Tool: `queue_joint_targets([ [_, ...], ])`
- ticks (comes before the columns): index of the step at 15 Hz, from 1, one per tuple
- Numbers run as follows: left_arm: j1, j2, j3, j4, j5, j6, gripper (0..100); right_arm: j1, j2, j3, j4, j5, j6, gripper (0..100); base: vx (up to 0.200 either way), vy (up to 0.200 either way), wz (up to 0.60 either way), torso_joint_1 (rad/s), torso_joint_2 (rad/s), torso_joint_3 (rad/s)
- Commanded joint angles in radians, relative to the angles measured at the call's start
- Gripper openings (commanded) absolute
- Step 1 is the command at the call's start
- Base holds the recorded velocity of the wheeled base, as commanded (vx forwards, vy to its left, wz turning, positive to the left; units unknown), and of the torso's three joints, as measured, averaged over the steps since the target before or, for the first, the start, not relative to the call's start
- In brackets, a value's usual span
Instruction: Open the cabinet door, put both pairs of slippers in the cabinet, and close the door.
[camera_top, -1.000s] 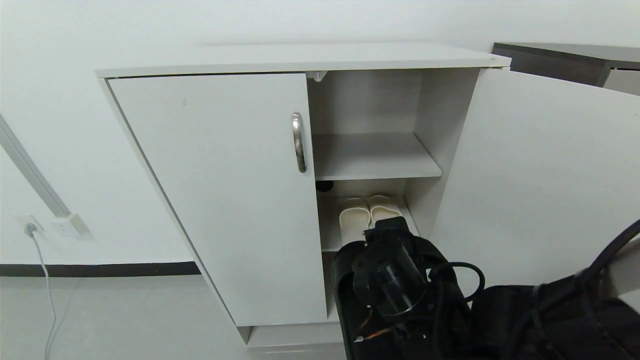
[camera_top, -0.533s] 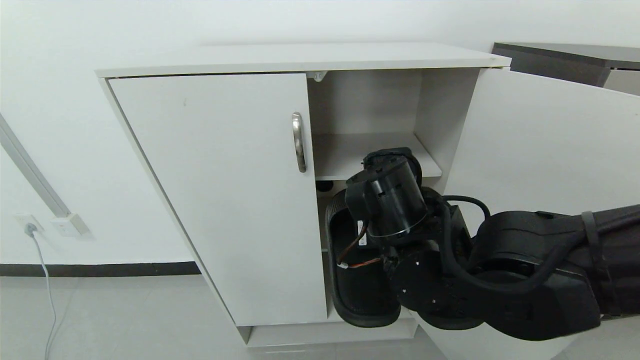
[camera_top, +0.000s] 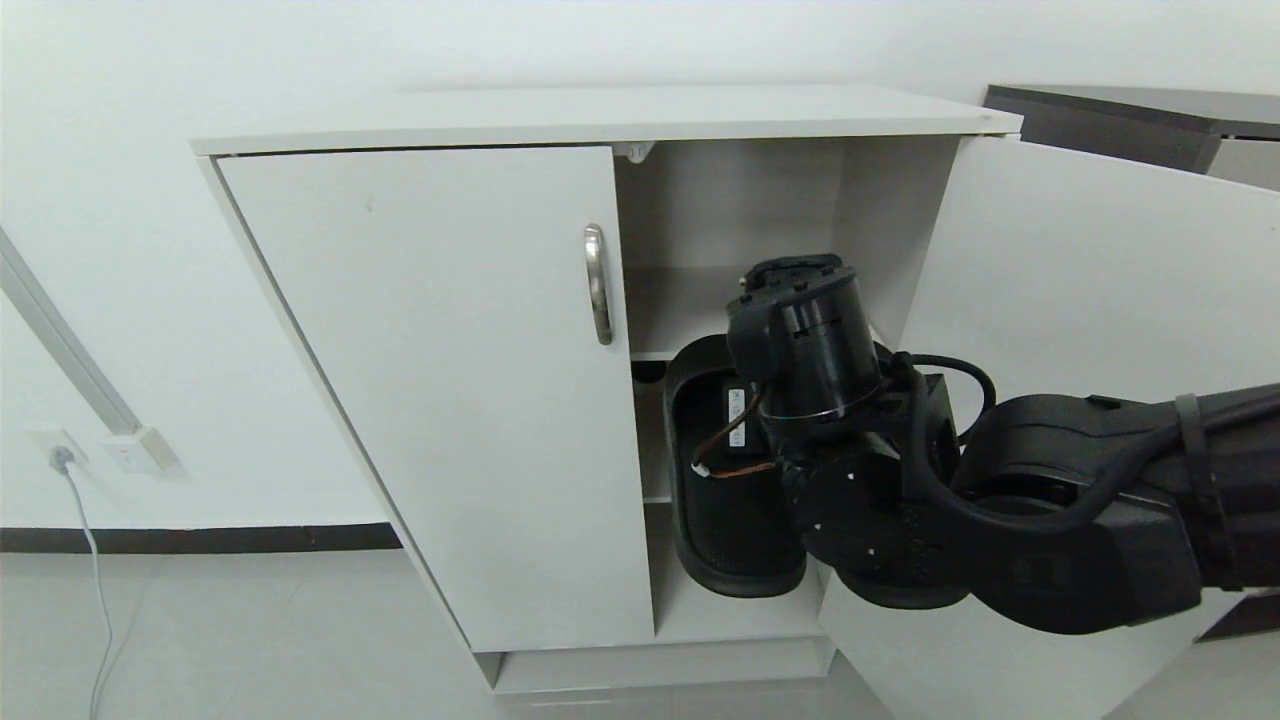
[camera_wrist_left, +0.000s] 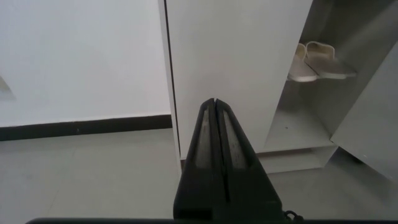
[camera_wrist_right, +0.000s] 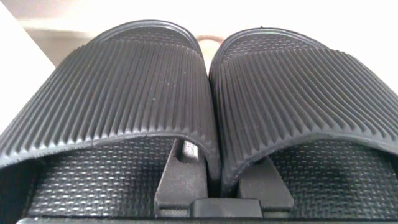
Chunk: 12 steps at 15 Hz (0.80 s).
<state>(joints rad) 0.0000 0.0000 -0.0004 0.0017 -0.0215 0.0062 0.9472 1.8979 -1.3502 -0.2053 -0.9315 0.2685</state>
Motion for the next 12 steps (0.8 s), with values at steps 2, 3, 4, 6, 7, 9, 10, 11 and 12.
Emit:
queue_joint_targets([
  [2, 0.000, 0.000, 0.000, 0.000, 0.000, 0.000, 0, 0.001, -0.005, 0.002, -0.003, 0.000, -0.003, 0, 0.000, 0.000, 0.00, 0.000, 0.00, 0.000],
  [3, 0.000, 0.000, 0.000, 0.000, 0.000, 0.000, 0, 0.001, -0.003, 0.003, -0.003, 0.000, -0.003, 0, 0.200, 0.000, 0.00, 0.002, 0.00, 0.007],
  [4, 0.000, 0.000, 0.000, 0.000, -0.002, 0.001, 0, 0.001, -0.003, 0.003, -0.005, 0.000, -0.003, 0, 0.200, 0.000, 0.00, 0.002, 0.01, 0.002],
  [6, 0.000, 0.000, 0.000, 0.000, -0.002, 0.001, 0, 0.001, -0.003, 0.003, -0.003, 0.000, -0.002, 0, 0.200, 0.000, 0.00, 0.002, 0.00, 0.002],
  [7, 0.000, 0.000, 0.000, 0.000, -0.002, 0.001, 0, 0.001, -0.003, 0.005, -0.003, 0.000, -0.002, 0, 0.200, 0.000, 0.00, 0.007, 0.00, -0.002],
  [9, 0.000, 0.000, 0.000, 0.000, -0.002, 0.001, 0, -0.004, -0.002, 0.011, -0.003, 0.000, 0.001, 0, 0.200, 0.000, 0.00, 0.010, 0.00, 0.000],
  [10, 0.000, 0.000, 0.000, 0.000, -0.002, 0.001, 0, -0.004, -0.002, 0.014, -0.003, 0.002, 0.003, 0, 0.200, 0.000, 0.00, 0.007, 0.00, 0.002],
  [11, 0.000, 0.000, 0.000, 0.000, -0.002, 0.001, 0, -0.005, -0.003, 0.020, -0.005, 0.002, 0.005, 0, 0.200, 0.000, 0.00, 0.002, 0.01, 0.002],
  [12, 0.000, 0.002, 0.000, 0.000, 0.000, 0.001, 0, -0.010, -0.006, 0.028, -0.013, 0.002, 0.006, 0, 0.200, 0.000, 0.00, 0.002, 0.01, 0.002],
])
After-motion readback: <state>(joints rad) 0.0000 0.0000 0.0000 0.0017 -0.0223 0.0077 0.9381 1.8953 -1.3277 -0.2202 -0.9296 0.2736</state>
